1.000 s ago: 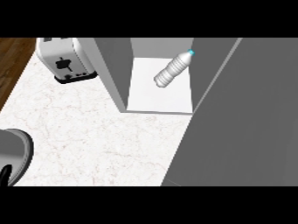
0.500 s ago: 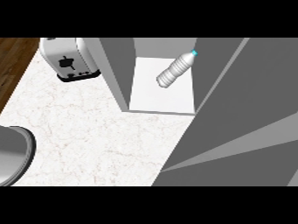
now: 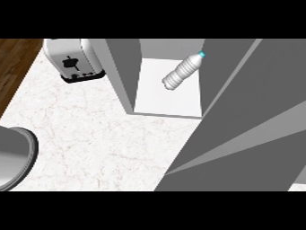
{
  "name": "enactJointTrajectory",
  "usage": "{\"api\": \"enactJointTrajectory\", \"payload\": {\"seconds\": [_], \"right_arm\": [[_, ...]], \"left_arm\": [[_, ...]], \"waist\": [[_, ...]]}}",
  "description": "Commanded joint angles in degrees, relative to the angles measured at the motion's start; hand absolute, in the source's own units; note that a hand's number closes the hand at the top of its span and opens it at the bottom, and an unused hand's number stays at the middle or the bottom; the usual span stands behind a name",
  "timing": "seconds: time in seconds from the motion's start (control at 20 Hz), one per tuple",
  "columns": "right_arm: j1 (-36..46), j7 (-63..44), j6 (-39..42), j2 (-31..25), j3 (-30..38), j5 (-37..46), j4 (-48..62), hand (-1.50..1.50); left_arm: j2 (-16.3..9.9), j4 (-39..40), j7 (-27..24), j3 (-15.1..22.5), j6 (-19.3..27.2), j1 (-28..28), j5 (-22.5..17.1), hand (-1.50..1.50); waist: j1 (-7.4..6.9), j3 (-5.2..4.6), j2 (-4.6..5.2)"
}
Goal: Pick up the bottled water, place it into the cabinet and close the cabinet
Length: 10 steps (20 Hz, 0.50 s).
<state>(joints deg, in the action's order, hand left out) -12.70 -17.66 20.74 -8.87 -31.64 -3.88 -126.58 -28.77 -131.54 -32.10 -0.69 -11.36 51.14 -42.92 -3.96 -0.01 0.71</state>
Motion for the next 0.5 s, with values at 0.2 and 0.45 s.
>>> {"api": "enactJointTrajectory", "payload": {"seconds": [0.2,0.45], "right_arm": [[19.0,-4.6,-12.8,8.6,6.5,-14.0,10.2,1.50],[34.8,-6.4,-17.0,8.8,14.6,-20.3,21.4,1.50]], "left_arm": [[-1.4,1.2,-0.3,-5.4,-5.1,1.7,-7.0,-1.50],[-0.1,-1.4,-1.1,-8.4,-9.4,8.4,-8.0,-1.50]], "waist": [[-0.48,-0.11,0.08],[0.17,0.00,-0.51]]}}
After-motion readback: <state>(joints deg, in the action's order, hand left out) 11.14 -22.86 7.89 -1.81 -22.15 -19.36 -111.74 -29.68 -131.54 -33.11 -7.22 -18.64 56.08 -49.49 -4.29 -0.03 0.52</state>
